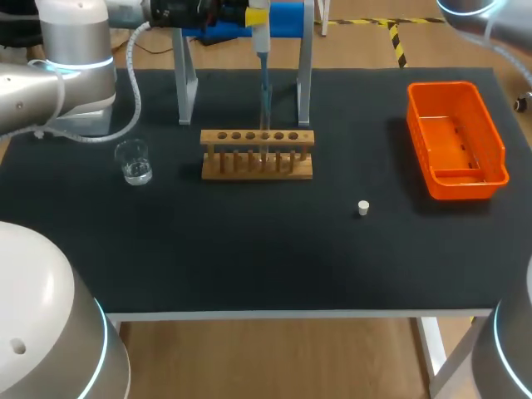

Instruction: Invert the test tube, pick up the pipette, mount the tip to pipette, aspirate from beaker and dispense into the tube, eject the tip, return the pipette, and cap with the stopper.

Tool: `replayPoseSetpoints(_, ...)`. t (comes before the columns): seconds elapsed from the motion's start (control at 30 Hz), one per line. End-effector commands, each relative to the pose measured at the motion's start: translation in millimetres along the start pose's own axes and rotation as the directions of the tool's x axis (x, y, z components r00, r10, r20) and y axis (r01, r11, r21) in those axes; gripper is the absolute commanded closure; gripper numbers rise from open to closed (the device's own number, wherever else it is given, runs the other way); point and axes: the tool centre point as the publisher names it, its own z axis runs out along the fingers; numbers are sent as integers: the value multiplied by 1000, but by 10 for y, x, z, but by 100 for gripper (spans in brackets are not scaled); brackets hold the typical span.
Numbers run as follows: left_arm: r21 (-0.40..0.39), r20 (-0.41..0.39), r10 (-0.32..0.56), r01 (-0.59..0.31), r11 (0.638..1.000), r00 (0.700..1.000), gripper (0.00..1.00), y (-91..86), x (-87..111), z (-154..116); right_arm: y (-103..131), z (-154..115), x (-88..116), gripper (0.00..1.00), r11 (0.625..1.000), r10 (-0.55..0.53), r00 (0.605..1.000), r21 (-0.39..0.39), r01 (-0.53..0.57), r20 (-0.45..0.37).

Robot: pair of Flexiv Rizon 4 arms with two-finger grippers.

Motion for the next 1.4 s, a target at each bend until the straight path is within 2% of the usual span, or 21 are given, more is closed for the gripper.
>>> replayPoseSetpoints(0.03,0,-4,1,-1,1000,1000,100,0,-16,-4,-13,-90,19,100,1000,-3,1000,-15,3,8)
replayPoseSetpoints(0.33,0,-4,1,-1,1000,1000,100,0,-16,-4,-42,-265,58,100,998,-32,999,-54,31,-7)
replayPoseSetpoints(0.7,0,-4,1,-1,1000,1000,100,0,-16,-4,-403,-515,221,100,991,-88,994,-108,81,-59)
replayPoseSetpoints(0.73,0,-4,1,-1,1000,1000,100,0,-16,-4,-443,-533,233,88,991,-88,994,-107,81,-59)
replayPoseSetpoints(0.77,0,-4,1,-1,1000,1000,100,0,-16,-4,-486,-545,245,55,991,-87,994,-106,80,-60)
replayPoseSetpoints(0.8,0,-4,1,-1,1000,1000,100,0,-16,-4,-528,-553,257,9,991,-87,994,-106,80,-62)
replayPoseSetpoints(0.83,0,-4,1,-1,1000,1000,100,0,-16,-4,-565,-560,270,0,991,-91,993,-105,84,-71)
replayPoseSetpoints(1.23,0,-4,1,-1,1000,1000,100,0,-16,-4,-992,-503,319,0,993,-91,991,-89,82,-94)
replayPoseSetpoints(1.4,0,-4,1,-1,1000,1000,100,0,-16,-4,-1251,-420,354,0,995,-87,987,-63,79,-139)
